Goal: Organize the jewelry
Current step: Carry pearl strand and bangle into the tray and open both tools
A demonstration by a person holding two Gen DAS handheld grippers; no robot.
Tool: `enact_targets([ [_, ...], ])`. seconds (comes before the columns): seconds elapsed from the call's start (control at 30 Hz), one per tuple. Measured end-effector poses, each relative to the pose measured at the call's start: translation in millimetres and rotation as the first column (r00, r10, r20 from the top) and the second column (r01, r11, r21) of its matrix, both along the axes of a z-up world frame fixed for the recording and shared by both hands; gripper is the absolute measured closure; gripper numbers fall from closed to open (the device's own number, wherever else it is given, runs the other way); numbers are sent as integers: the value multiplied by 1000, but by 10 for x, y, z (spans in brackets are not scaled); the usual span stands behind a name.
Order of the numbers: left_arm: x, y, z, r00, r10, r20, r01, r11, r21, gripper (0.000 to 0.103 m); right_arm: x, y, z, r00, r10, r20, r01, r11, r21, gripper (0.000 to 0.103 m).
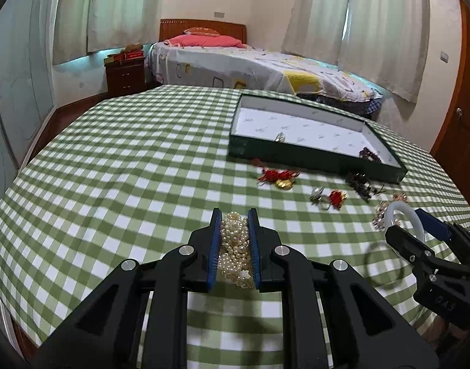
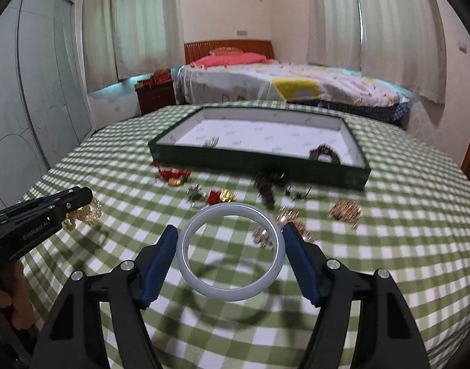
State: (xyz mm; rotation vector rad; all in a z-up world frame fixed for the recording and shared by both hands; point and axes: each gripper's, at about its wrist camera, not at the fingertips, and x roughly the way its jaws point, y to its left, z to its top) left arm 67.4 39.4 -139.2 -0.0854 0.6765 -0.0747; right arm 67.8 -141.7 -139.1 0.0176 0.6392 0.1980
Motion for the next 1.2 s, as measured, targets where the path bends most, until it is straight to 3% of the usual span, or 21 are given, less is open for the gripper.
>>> enact_targets([
  [0.3, 273, -290, 232, 997, -64, 38, 65, 998, -25, 86, 171, -222, 260, 997, -46, 69, 43, 999, 32, 35],
  [0.67, 873, -749, 488, 984, -146, 99, 147, 989, -2, 86, 731, -429, 509, 989, -92, 117, 84, 994, 73, 35],
  [0.9, 1435, -998, 433, 981, -173, 82, 174, 985, -5, 86, 1226, -508, 376, 992, -106, 73, 101, 992, 73, 35],
  [1.2, 1958, -1135, 54, 979, -201, -35, 200, 980, -22, 86, 1664, -502, 66, 995, -90, -44, 91, 996, 20, 35],
])
